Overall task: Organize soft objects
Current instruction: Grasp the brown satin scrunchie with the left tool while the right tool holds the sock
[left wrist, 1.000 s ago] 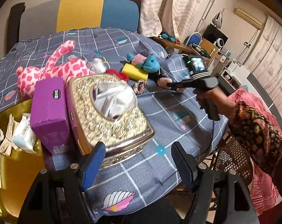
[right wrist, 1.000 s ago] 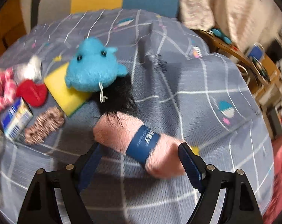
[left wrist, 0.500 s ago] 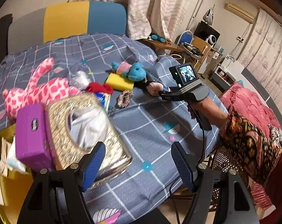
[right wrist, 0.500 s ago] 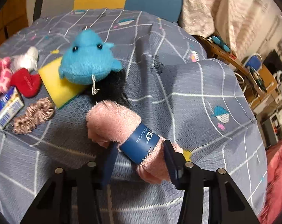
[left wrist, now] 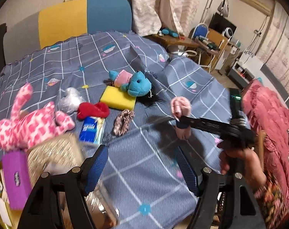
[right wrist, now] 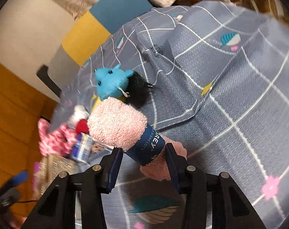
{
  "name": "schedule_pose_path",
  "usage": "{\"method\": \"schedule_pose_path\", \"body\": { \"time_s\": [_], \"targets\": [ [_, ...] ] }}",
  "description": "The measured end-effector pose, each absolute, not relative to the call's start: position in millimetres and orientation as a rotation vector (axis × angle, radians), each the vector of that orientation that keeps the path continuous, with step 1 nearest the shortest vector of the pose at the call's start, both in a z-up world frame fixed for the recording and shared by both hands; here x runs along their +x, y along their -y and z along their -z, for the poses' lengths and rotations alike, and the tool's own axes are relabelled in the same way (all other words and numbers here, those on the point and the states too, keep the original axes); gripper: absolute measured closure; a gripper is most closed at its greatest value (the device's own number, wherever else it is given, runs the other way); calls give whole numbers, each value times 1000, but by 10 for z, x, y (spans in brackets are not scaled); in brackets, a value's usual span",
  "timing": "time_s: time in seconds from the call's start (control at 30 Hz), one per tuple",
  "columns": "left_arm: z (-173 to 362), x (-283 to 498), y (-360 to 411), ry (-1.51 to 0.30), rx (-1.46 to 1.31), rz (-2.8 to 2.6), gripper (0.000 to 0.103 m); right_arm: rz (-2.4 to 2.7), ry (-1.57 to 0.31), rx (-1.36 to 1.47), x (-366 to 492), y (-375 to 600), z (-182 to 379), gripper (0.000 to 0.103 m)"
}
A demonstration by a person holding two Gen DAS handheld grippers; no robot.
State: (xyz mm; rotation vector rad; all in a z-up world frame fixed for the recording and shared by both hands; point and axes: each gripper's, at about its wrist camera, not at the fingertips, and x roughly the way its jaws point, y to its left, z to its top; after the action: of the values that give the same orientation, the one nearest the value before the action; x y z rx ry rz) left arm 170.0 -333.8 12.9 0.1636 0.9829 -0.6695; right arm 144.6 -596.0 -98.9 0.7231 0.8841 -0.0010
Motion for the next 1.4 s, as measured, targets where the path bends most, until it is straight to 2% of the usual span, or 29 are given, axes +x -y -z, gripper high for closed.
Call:
{"method": "schedule_pose_path", "body": {
  "time_s": [0.37,0.47,0.53,0.87,0.93,1.1,1.13,1.4],
  "targets": [
    [456,2461,4072,-1085,251,542,30,-25,-862,877,1379,6053,1030,57],
    [655,2604,4173,-1123,288,530,31,-20,-858,891,1380,6081,1013,57],
    [784,2688,4217,-1142,322,504,35,-27,-853,916,1372,6114,1022,57],
    [1200,2911,4284,-1215,396,443,36,-32,-830,981,1319,6193,1003,57],
    [1273,2916,4299,-1236,401,444,41,-36,-830,986,1322,6187,1003,57],
    [1288,2855,4305,-1231,393,450,72,-42,-824,987,1338,6177,992,57],
    [1282,2836,4313,-1231,402,454,76,-40,-821,987,1336,6180,990,57],
    [1115,2621,4189,-1234,338,485,81,-34,-830,982,1320,6172,1009,57]
  ]
}}
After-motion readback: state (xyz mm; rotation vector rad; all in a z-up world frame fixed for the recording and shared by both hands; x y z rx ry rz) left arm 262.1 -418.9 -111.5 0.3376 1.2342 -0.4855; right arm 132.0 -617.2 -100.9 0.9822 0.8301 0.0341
